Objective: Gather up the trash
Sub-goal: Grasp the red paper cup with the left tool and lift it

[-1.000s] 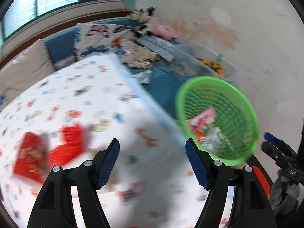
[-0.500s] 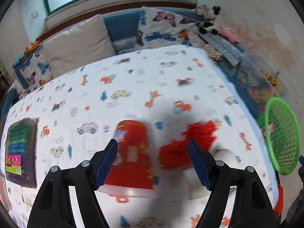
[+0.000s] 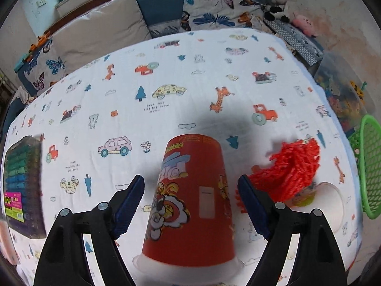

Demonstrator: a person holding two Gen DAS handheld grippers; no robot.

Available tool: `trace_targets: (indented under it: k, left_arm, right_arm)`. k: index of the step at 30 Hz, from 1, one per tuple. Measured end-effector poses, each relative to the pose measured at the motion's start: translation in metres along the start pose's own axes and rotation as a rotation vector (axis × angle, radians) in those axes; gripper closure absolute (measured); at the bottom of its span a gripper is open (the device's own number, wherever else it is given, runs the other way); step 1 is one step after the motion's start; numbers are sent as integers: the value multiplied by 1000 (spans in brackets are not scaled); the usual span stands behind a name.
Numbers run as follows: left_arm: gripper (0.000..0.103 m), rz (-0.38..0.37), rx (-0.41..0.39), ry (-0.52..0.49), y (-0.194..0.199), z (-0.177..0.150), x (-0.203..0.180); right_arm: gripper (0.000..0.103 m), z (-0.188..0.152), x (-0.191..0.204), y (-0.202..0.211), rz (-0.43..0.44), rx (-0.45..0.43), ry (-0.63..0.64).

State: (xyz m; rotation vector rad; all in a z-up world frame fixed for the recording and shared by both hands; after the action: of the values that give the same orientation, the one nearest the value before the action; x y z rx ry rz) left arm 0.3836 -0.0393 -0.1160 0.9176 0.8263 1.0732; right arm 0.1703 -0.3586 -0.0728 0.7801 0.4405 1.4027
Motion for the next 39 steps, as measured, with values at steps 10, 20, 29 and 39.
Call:
trace_targets:
  k: [10, 20, 29, 39]
  left_arm:
    - [40, -29, -56, 5, 6, -5, 3]
    - [40, -110, -327, 72, 71, -33, 9]
    - [40, -252, -546, 136, 111, -67, 12]
    - [40, -281, -514, 122, 96, -79, 6]
  right_arm:
    - [8, -3, 6, -3, 8, 8, 5]
    - [8, -7, 22, 1, 35, -4, 28]
    - [8, -10, 43, 1, 56, -9, 64]
    - [8, -12, 47, 3, 62, -12, 70]
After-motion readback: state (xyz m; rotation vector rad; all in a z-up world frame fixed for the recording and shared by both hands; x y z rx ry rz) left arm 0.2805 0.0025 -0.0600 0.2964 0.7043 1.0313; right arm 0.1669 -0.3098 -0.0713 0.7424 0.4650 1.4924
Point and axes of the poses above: each gripper's, at about its wrist camera, not at the fingertips, and y roughly against the way its jaws point, x to its left, z to its top, the point moved 7 cm from there along -y, roughly the way its jaws point, and after that the axes turned 9 degrees about -z, right-handed, at the moved point
